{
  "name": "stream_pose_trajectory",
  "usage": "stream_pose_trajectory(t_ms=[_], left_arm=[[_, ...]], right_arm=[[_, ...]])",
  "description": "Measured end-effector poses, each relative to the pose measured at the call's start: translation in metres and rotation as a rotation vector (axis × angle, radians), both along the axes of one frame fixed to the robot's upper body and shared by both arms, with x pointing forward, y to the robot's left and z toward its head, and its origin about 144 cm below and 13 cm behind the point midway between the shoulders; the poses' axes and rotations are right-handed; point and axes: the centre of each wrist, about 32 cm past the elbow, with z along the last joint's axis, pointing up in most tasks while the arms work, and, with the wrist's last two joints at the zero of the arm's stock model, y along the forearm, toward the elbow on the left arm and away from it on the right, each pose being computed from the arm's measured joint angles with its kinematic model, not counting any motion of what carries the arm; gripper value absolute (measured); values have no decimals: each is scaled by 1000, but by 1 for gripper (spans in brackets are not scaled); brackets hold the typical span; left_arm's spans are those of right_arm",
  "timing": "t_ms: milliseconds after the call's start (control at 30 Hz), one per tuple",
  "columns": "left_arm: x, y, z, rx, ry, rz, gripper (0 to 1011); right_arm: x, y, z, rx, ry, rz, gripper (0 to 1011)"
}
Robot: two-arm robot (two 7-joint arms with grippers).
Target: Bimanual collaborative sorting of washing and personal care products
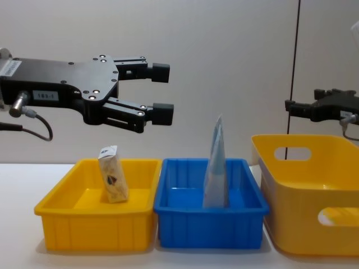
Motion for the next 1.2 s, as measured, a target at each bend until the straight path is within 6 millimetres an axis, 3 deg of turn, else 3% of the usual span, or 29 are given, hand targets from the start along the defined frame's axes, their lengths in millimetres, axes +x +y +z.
stream_pose_trajectory(t_ms=[267, 567, 867, 1200], left_arm=[[0, 0, 0, 0, 0, 0, 1001], [0, 0, 0, 0, 0, 0, 1001], [0, 0, 0, 0, 0, 0, 1001], [0, 0, 0, 0, 0, 0, 1001]], right_arm=[[-7, 2, 4, 15, -9, 12, 1002], [-28, 10, 14, 52, -21, 55, 1002], [-62, 25, 23, 89, -30, 102, 1002], [-97, 40, 20, 108, -9, 132, 1002]])
